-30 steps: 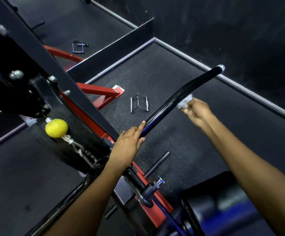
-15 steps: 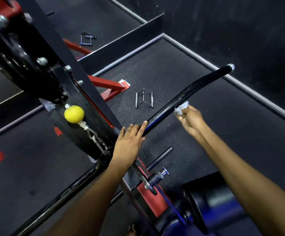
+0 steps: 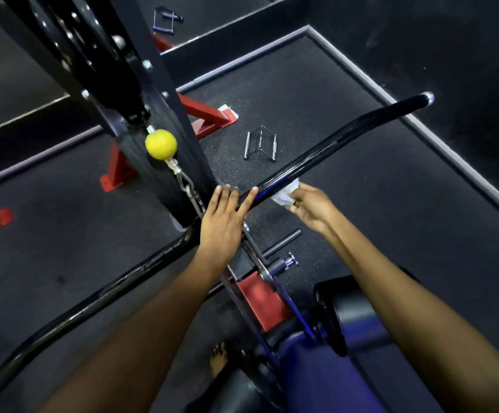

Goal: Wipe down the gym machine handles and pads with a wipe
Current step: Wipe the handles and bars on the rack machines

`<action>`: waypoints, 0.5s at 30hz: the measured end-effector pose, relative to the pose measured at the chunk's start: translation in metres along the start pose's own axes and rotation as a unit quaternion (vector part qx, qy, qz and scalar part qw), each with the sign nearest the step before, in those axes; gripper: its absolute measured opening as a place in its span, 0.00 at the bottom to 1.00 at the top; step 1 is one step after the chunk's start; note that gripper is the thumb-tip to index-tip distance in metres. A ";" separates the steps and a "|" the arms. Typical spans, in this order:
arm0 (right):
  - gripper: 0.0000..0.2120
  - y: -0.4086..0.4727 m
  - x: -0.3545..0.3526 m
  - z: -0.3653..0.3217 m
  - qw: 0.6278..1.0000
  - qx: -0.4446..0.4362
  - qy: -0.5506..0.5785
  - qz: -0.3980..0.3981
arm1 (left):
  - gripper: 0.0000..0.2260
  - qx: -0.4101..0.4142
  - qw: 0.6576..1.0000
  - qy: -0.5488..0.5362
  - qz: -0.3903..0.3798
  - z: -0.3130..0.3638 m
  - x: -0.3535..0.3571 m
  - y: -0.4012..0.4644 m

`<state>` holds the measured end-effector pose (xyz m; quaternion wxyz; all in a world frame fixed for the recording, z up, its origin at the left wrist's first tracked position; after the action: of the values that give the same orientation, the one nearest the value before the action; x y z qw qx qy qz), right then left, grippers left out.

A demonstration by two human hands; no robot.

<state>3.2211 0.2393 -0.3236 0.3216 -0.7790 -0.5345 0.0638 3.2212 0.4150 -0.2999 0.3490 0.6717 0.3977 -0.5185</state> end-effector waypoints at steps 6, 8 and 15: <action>0.12 -0.018 -0.041 -0.110 0.832 -0.341 -0.363 0.243 | 0.36 -0.051 0.985 0.166 -0.022 -0.028 -0.022 -0.015; 0.16 0.008 -0.041 -0.122 0.783 -0.342 -0.490 0.172 | 0.38 -0.041 0.982 0.183 -0.017 -0.035 -0.022 -0.017; 0.21 -0.015 0.033 -0.035 0.694 -0.373 -0.615 -0.021 | 0.38 0.003 0.978 0.210 -0.003 -0.032 -0.021 -0.018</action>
<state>3.2389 0.2558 -0.2799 -0.3953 -0.6103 -0.6086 0.3176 3.2155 0.4471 -0.2737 0.2538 0.7652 0.4626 -0.3687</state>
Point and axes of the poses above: each hand's wrist, its own y-axis towards the middle knuckle, its own x-axis out of the palm, z = x × y, the point moved 6 cm from there along y, towards the middle knuckle, and after that the axes turned 6 degrees about -x, right-handed, at the moved point
